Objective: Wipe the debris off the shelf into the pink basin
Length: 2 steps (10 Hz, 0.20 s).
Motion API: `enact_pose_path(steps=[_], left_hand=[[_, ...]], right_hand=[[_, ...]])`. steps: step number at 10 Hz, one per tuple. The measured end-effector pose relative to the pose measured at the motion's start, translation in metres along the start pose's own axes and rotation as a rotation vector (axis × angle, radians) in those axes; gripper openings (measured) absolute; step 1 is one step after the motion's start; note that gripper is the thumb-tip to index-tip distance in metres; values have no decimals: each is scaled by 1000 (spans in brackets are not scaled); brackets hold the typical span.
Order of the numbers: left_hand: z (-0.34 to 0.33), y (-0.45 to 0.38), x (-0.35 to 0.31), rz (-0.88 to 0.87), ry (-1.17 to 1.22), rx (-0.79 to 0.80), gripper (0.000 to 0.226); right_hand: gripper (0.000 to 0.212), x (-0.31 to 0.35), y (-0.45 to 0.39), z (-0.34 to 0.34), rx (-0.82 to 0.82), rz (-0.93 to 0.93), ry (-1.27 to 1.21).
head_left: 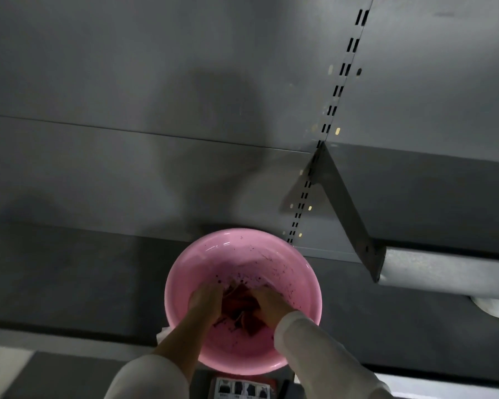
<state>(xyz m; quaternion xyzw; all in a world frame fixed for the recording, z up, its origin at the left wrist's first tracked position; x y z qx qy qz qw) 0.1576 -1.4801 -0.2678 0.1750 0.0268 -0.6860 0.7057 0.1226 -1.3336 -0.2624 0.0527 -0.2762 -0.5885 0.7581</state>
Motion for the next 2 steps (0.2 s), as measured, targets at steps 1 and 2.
enact_pose_path(steps=[1, 2], left_hand=[[4, -1, -6, -31, 21, -41, 39], [13, 3, -15, -69, 141, -36, 32]], right_hand=[[26, 2, 14, 15, -71, 31, -73], [27, 4, 38, 32, -87, 35, -145]])
Point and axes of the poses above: each hand's wrist, its own y-axis away from the middle knuckle, its own z-axis out of the back of the hand, x = y × z, the point moved 1 cm from there along -y, towards the middle knuckle, and after that the axes turned 11 degrees about -z, right-handed, at the moved point
